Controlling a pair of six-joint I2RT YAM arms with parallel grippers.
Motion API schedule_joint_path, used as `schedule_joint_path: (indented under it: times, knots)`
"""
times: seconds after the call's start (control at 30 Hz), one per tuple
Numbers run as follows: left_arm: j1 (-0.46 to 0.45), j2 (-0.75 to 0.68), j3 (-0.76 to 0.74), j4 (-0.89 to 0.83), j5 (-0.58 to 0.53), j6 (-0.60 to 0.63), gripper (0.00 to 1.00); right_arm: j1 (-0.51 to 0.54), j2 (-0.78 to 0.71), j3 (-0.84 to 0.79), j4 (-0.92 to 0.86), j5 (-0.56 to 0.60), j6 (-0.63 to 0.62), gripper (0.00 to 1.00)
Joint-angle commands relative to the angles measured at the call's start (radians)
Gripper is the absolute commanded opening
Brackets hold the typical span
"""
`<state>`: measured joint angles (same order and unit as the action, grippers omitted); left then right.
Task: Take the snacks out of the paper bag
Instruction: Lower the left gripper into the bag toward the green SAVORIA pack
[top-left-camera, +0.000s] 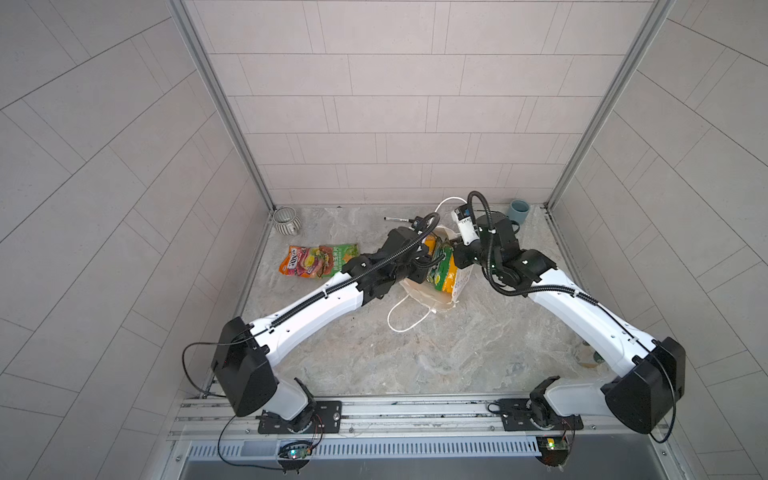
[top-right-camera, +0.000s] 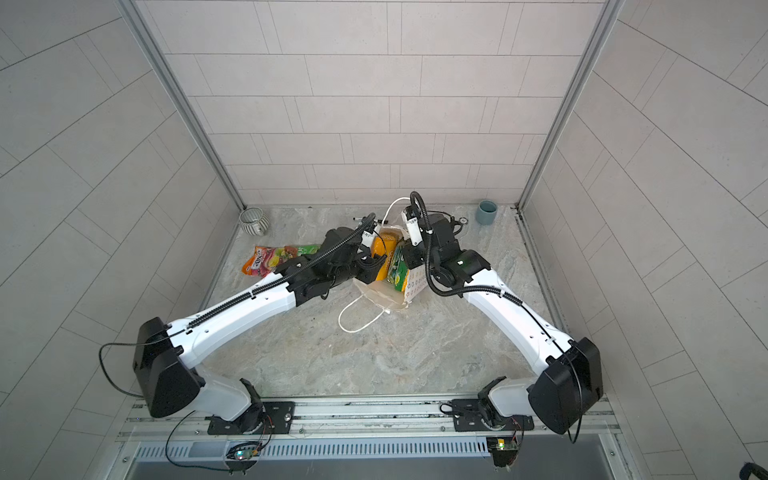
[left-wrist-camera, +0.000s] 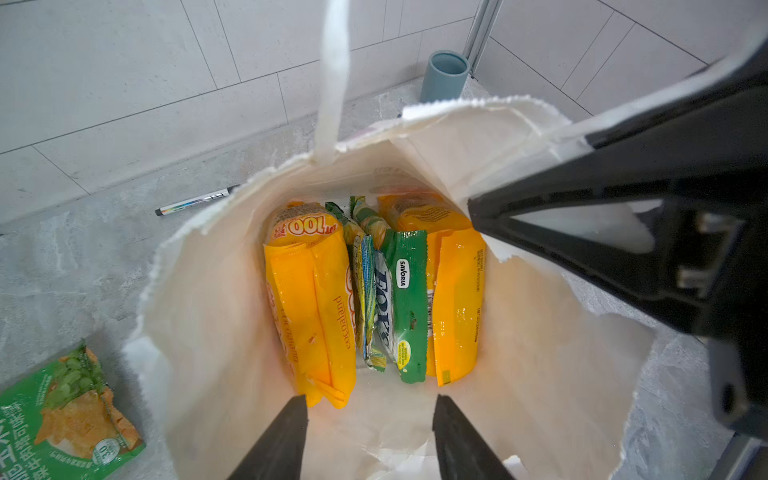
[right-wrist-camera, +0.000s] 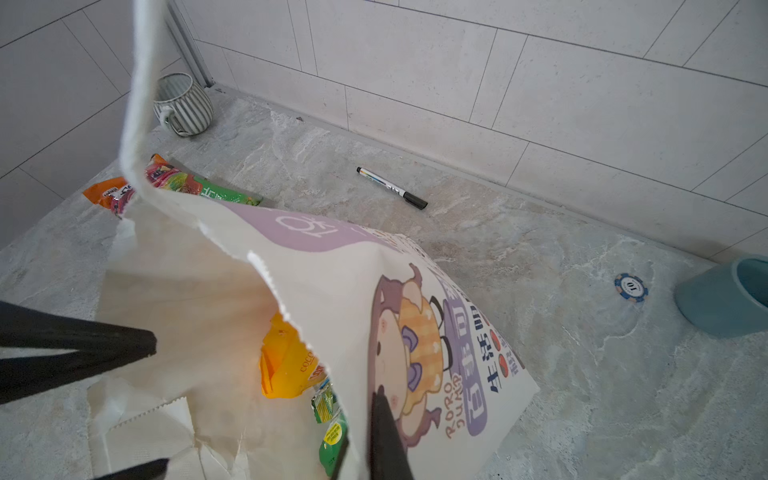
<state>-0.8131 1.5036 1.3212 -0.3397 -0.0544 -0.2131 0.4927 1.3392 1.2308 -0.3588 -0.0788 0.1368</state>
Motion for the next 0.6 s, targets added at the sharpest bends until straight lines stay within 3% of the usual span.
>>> schedule_joint_path:
  times: [0.0,0.57]
  knots:
    - [-0.011,0.025,0.024,0.017,0.016,-0.021,0.50,0.006,-0.027,-0.010,0.041,-0.015,0.014,0.00]
    - [-0.034,0.195,0.045,0.154,0.033,-0.117,0.45,-0.051,-0.014,0.006,0.037,-0.070,0.087,0.00]
